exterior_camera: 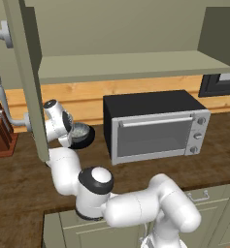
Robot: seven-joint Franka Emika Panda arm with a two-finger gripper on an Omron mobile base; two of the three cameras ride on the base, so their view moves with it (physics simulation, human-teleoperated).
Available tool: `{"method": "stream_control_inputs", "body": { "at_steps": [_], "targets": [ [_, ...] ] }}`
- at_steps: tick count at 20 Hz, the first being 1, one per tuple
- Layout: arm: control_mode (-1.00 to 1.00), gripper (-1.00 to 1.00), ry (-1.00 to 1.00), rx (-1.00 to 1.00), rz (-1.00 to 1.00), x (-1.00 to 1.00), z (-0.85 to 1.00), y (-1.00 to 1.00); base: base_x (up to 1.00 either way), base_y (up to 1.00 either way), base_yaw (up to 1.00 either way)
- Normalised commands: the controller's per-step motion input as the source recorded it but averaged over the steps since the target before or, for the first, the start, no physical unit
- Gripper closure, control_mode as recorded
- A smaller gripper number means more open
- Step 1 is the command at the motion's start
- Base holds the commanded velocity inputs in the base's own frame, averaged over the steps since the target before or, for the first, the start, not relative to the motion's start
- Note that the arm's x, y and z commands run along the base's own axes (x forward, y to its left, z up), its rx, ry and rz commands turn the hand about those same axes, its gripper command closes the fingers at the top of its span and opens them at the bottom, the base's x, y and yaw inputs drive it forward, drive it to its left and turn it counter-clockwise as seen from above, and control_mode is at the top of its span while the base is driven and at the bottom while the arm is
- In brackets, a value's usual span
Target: Pick up the bowls on the counter and stack them on top of one another in the open cabinet. Place the smaller bowl on top of the larger bowl.
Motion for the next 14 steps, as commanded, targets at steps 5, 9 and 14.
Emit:
{"method": "stream_control_inputs", "body": {
  "at_steps": [5,9,14],
  "targets": [
    [-1.0,-1.0,0.0,0.0,0.0,-0.26,-0.12,0.0,0.0,0.0,0.0],
    [-1.0,-1.0,-0.02,0.0,0.0,0.08,-0.24,-0.09,0.0,0.0,0.0],
    [-1.0,-1.0,-0.02,0.0,0.01,0.35,-0.2,-0.02,0.0,0.0,0.0]
  ]
}}
